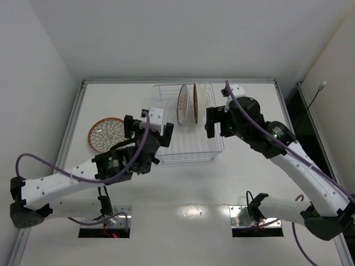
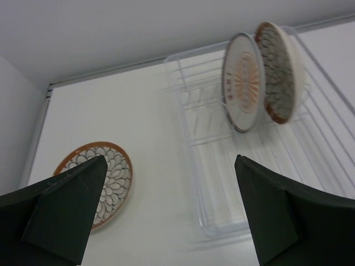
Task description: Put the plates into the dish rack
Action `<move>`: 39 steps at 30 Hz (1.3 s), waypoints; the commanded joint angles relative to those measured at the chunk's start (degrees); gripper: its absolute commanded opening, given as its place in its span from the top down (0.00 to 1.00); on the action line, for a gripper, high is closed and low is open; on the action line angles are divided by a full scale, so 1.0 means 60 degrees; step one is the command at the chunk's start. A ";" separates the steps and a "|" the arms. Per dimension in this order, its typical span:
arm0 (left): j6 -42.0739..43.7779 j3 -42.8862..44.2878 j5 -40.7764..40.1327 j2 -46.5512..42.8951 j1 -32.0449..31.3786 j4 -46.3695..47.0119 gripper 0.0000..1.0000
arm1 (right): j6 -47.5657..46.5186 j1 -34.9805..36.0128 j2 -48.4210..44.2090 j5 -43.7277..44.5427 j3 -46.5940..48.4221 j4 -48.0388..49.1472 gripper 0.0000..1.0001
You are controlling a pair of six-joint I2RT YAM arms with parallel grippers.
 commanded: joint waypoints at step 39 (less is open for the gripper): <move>-0.1902 0.1449 0.5532 0.7238 0.8721 -0.2568 0.09 | -0.0141 -0.0063 -0.1128 -0.0330 -0.0308 -0.0185 0.01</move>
